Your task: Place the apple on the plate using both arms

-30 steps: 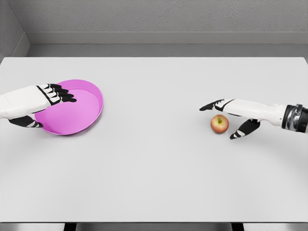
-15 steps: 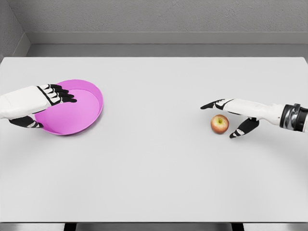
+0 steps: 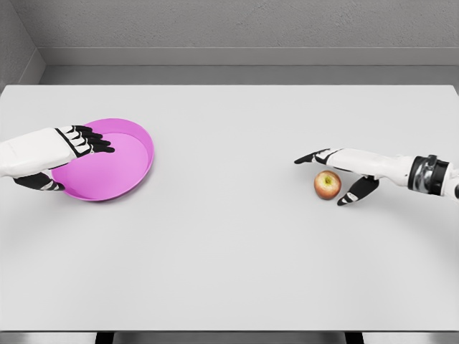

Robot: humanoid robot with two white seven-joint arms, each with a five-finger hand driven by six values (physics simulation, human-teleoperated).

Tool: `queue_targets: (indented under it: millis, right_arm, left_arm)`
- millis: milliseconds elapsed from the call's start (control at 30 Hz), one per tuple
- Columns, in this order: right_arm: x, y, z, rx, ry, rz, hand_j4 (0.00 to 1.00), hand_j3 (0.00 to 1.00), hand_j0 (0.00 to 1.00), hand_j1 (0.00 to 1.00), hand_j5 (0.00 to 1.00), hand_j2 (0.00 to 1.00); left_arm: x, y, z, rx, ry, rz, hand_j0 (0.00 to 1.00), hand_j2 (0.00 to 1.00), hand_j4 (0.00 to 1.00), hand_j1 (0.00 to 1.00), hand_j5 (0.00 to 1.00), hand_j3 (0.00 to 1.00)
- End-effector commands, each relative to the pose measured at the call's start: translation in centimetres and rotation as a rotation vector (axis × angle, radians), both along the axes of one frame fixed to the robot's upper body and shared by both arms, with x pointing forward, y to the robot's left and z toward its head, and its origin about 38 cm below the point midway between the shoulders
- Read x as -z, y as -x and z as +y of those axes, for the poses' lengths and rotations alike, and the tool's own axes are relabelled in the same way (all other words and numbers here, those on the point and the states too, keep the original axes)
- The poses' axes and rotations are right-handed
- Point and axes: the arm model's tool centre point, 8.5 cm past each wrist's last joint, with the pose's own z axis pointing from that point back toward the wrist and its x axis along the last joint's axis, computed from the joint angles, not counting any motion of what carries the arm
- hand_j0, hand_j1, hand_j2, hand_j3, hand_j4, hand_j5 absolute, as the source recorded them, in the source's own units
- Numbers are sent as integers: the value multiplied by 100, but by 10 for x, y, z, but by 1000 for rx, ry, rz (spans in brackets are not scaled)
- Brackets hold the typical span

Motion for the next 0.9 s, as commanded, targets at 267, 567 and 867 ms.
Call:
queue_targets:
  millis: [267,567,867]
  right_arm:
    - [0,-2,3,1,-3,-2,91,91,91,91,91,91]
    - [-5,-4,4,-5,-3,-15,77,77,77,77,77,77]
    - [-5,-3,8,-26,-13,-24,62,62,62,62,62,62]
  left_arm:
    - [0,0,0,-3,5,2,100,100,100,100,100,100]
    - [1,0,-2,1,12,2,100,100,100,100,100,100]
    - [1,0,-2,1,12,2,100,100,100,100,100,100]
